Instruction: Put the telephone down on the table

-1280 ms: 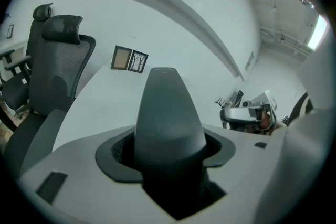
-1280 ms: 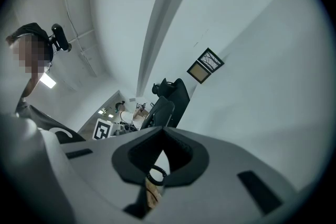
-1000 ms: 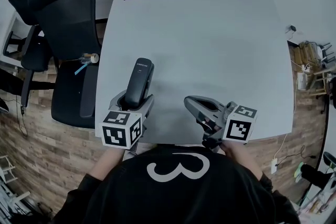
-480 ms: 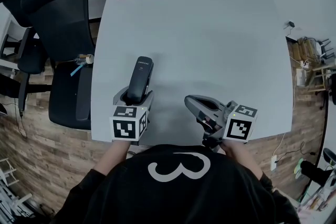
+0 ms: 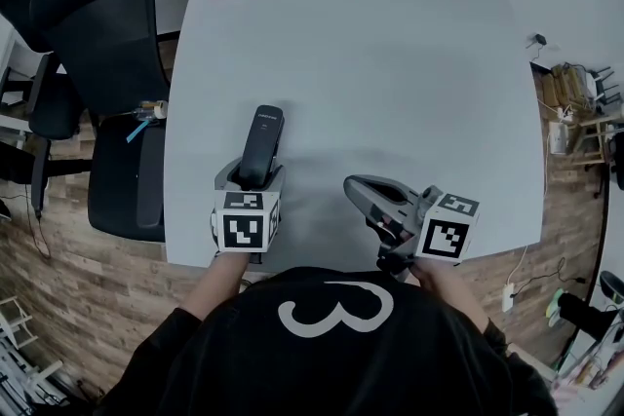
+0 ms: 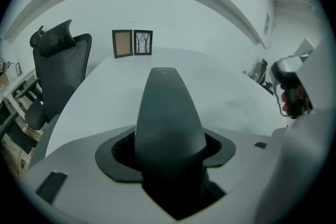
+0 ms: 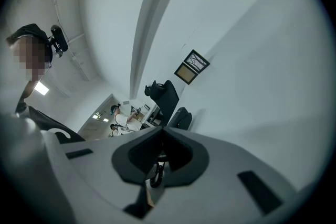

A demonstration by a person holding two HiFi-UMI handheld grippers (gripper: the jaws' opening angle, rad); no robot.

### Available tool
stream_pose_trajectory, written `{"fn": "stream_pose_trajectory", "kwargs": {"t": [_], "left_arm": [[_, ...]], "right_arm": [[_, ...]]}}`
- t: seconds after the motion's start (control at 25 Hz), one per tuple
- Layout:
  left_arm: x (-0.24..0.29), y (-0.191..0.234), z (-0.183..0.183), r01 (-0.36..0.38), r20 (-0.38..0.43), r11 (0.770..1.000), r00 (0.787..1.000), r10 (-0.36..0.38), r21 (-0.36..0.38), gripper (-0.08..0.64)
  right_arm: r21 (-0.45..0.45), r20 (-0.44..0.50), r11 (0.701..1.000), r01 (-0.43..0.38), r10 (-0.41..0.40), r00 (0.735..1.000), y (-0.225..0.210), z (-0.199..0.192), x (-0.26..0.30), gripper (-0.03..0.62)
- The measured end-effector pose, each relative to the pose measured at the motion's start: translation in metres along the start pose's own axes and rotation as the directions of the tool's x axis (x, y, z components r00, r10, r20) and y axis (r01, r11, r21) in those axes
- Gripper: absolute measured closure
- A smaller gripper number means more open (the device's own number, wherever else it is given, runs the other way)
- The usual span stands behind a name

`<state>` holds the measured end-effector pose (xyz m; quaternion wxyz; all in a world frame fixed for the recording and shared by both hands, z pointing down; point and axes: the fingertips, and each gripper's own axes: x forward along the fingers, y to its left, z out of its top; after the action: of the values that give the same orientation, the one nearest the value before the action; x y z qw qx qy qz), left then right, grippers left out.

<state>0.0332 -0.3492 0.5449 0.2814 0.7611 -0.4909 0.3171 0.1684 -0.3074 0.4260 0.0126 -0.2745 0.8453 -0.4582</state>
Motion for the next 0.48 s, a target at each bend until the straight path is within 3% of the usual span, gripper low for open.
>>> {"fn": "stream_pose_trajectory", "kwargs": {"t": [0.24, 0.48], "left_arm": [[0.008, 0.001, -0.007, -0.013, -0.030, 1.000, 0.999, 0.013, -0.004, 0.264], [0.011, 0.003, -0.014, -0.051, -0.059, 0.998, 0.997, 0.054, 0.047, 0.264]], "right_arm": [[0.010, -0.003, 1.000, 0.002, -0.002, 1.000, -0.004, 0.000, -0.003, 0.588], [0.019, 0.000, 1.000, -0.005, 0.005, 1.000, -0.005, 0.002, -0.001, 0.588]]}}
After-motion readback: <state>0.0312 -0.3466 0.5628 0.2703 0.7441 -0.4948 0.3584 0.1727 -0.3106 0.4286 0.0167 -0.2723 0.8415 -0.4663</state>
